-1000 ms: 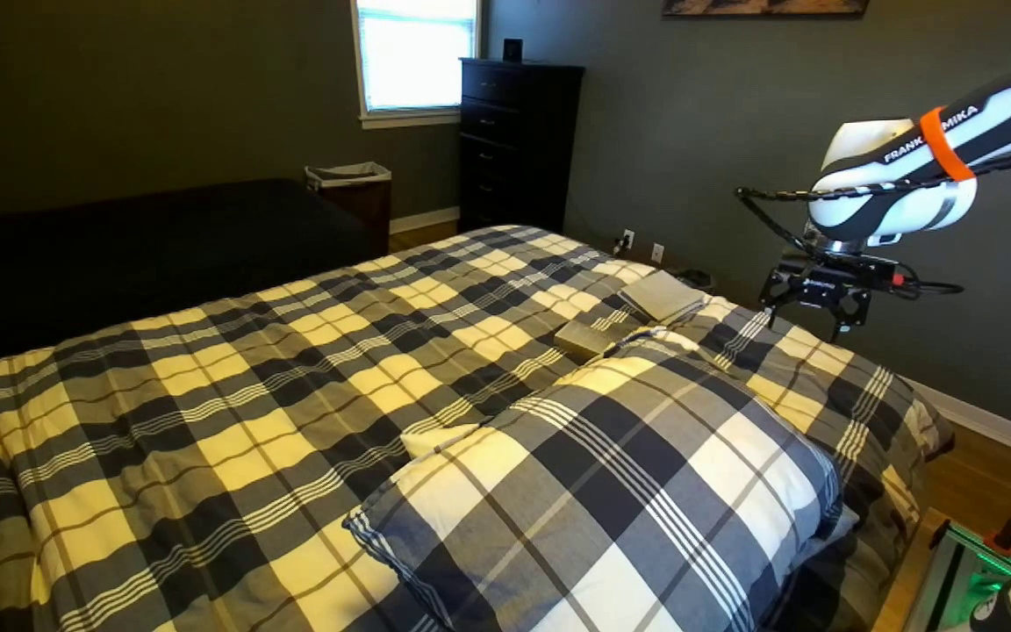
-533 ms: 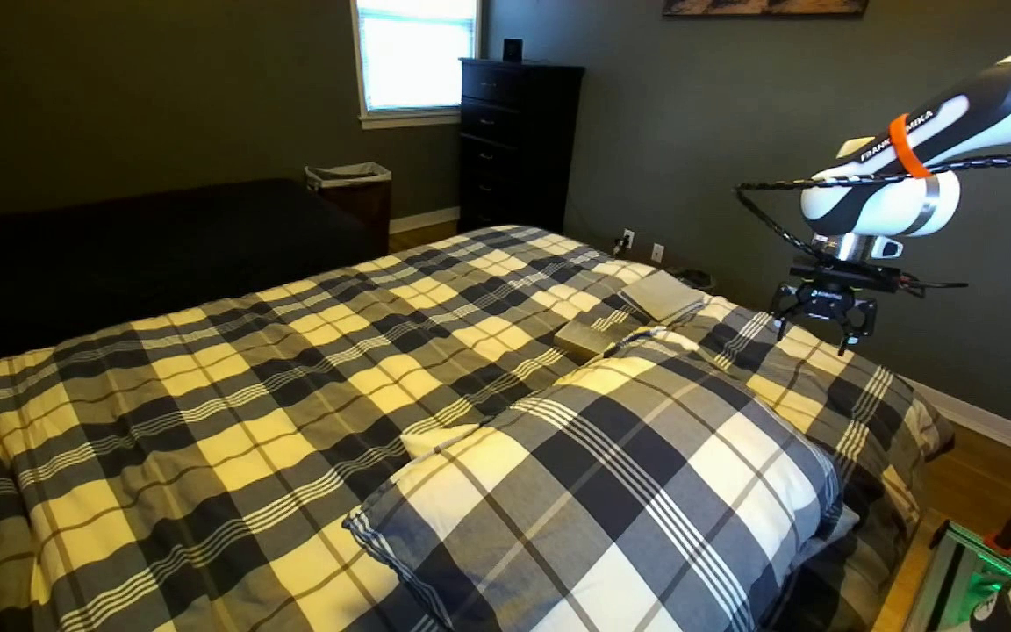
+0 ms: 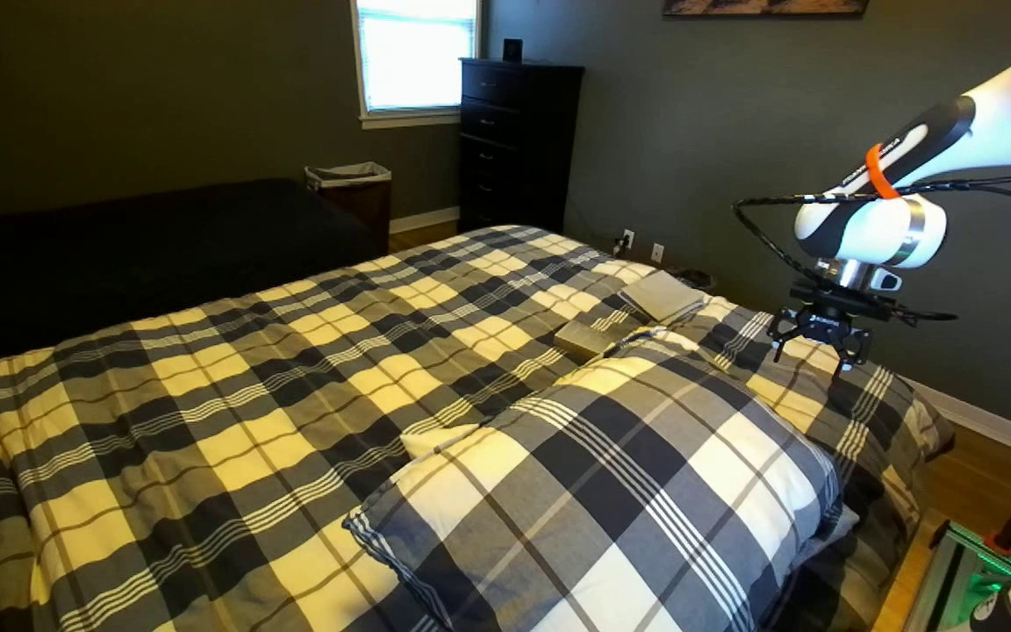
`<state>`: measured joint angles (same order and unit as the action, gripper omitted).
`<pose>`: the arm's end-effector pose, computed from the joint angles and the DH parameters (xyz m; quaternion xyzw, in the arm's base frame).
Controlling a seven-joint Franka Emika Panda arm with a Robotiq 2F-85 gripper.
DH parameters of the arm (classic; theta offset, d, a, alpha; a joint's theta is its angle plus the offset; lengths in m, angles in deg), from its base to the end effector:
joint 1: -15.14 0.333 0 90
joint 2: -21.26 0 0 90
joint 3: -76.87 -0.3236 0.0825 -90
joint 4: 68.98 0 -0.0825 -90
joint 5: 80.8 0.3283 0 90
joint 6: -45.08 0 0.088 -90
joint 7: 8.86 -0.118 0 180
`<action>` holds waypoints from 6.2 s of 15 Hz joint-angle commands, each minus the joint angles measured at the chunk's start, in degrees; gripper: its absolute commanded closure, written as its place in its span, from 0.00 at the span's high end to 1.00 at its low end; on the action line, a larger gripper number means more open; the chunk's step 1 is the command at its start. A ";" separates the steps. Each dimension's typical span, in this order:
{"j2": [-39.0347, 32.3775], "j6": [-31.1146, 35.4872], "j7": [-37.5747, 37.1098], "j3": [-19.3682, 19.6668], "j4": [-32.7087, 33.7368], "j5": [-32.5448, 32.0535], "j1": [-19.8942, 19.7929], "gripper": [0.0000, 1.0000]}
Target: Put the remote on the bed
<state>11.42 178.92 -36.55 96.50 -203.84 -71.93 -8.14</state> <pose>0.3381 -0.3097 0.2895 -0.7775 0.6223 0.0841 0.0334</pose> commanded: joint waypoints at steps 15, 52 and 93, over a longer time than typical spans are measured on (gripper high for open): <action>-21.13 2.99 8.25 -4.59 10.49 25.58 -2.45 1.00; -25.97 2.24 10.40 -4.89 15.36 30.93 0.18 0.32; -32.07 7.15 -30.18 4.70 24.18 27.86 -4.48 0.84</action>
<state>-19.33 187.15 -64.28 100.61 -181.16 -42.16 -13.04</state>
